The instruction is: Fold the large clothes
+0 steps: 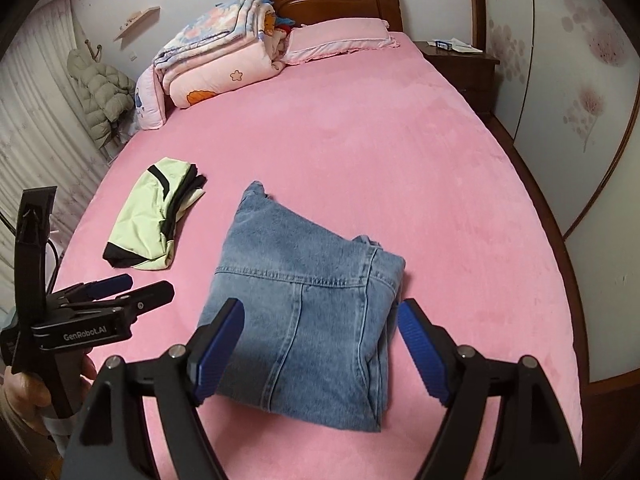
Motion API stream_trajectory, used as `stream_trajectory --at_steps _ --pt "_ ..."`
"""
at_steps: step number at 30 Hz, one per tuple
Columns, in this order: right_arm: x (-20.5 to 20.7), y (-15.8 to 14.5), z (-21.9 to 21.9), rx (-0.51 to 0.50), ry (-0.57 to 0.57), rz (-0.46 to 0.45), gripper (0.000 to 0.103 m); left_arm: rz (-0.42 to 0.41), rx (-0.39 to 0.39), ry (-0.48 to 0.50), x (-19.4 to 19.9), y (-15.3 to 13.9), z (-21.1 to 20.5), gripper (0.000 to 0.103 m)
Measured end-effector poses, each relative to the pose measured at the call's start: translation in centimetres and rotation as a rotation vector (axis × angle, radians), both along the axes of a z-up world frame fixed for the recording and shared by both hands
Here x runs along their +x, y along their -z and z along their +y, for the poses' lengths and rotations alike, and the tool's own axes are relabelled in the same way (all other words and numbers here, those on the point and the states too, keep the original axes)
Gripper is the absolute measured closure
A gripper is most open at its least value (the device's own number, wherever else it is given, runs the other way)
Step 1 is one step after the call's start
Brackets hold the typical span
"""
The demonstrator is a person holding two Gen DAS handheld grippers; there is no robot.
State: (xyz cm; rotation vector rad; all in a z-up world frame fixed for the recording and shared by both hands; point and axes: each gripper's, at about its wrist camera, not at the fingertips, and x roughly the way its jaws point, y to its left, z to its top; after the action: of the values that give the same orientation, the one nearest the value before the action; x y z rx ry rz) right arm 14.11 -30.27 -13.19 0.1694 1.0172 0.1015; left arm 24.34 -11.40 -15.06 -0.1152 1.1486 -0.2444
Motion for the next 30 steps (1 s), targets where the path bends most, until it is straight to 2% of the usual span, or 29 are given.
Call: stream_trajectory --at_steps 5,13,20,30 --pt "0.8 0.7 0.4 -0.021 0.006 0.019 0.023 0.012 0.010 0.013 0.7 1.1 -0.4 0.009" --pt "1.8 4.3 -0.7 -0.033 0.044 0.104 0.023 0.090 -0.010 0.021 2.3 4.4 -0.6 0.009" --pt "2.3 7.0 -1.1 -0.046 0.048 0.154 0.023 0.112 0.031 0.059 3.2 6.5 -1.0 0.009" --pt "2.9 10.1 -1.7 -0.034 0.058 0.214 0.023 0.171 0.055 0.039 4.4 9.2 -0.3 0.009"
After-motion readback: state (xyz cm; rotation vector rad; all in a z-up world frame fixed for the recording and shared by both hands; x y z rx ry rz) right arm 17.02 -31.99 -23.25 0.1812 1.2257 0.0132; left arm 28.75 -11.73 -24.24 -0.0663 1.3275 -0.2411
